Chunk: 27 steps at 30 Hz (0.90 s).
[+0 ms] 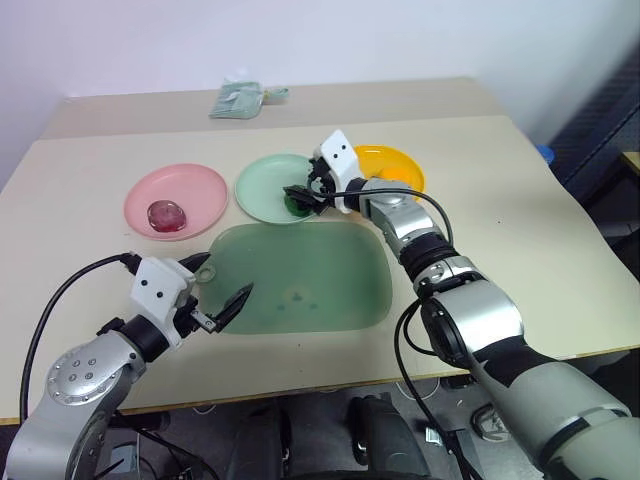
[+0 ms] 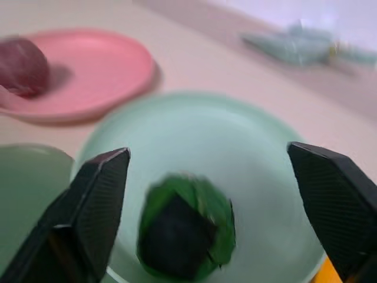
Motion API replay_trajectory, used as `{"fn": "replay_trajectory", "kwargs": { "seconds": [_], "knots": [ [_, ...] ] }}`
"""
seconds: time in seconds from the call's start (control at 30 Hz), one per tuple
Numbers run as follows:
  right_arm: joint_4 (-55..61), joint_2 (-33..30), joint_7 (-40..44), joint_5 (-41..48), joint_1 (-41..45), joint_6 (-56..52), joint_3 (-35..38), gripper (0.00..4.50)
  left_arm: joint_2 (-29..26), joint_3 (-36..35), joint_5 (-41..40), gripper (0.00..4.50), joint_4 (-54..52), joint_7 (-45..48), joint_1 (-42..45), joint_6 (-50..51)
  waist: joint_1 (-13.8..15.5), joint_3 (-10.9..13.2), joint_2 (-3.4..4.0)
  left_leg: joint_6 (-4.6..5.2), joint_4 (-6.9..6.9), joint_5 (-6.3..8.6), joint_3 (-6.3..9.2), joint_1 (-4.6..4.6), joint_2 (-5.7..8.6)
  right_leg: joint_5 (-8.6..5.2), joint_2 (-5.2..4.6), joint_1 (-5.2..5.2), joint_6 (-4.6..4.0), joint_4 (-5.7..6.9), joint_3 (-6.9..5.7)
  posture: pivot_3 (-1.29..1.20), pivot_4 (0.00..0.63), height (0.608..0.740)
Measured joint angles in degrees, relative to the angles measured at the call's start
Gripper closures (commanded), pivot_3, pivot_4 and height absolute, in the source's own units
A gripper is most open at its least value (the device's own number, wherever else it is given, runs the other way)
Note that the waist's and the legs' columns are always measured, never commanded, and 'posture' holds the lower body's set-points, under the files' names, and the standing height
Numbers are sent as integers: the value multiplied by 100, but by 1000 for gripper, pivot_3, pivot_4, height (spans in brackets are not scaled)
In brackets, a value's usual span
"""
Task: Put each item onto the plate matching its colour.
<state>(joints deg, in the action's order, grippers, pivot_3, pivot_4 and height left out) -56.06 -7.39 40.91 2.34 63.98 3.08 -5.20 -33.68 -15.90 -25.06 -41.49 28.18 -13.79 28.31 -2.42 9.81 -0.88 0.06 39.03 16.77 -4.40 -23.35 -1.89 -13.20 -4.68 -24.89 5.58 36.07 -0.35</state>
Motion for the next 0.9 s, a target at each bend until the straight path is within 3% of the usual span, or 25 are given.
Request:
{"fn": "replay_trajectory", "kwargs": {
  "seconds": [0.1, 0.2, 0.4, 0.67, 0.9],
  "knots": [
    [1673, -606, 831, 400, -1011, -233, 34, 29, -69, -319, -6, 0, 117, 81, -131, -28, 47, -1, -2, 7, 1, 4, 4, -1, 2, 0, -5, 8, 0, -10, -3, 0, 150, 740],
    [3517, -1800, 1611, 953, -2456, -1052, 278, 29, -194, -750, -35, 0, 303, 294, -426, -110, 166, 0, -1, 20, 1, 13, 0, -3, 6, -9, -12, 11, -15, -23, -4, 0, 150, 740],
    [5331, -3444, 2209, 1776, -4453, -2424, 1186, 29, -292, -1071, -50, 0, 529, 609, -598, -242, 119, 3, 4, 18, 4, 11, -15, 15, -2, -13, 0, 14, -23, -30, 8, 0, 150, 740],
    [6277, -3645, 1888, 2127, -5323, -2991, 1649, 29, -343, -1002, -54, 0, 590, 655, -351, -226, 181, 2, 3, 17, 5, 11, -11, 15, -2, -15, 10, 17, -27, -33, 11, 0, 150, 740],
    [6388, -3642, 1678, 2194, -5380, -3104, 1646, 29, -211, -809, -51, 0, 589, 599, -327, -220, 176, 0, 0, 20, 10, 12, -10, 10, 2, -14, 8, 20, -25, -41, 11, 0, 150, 740]
  ]
}}
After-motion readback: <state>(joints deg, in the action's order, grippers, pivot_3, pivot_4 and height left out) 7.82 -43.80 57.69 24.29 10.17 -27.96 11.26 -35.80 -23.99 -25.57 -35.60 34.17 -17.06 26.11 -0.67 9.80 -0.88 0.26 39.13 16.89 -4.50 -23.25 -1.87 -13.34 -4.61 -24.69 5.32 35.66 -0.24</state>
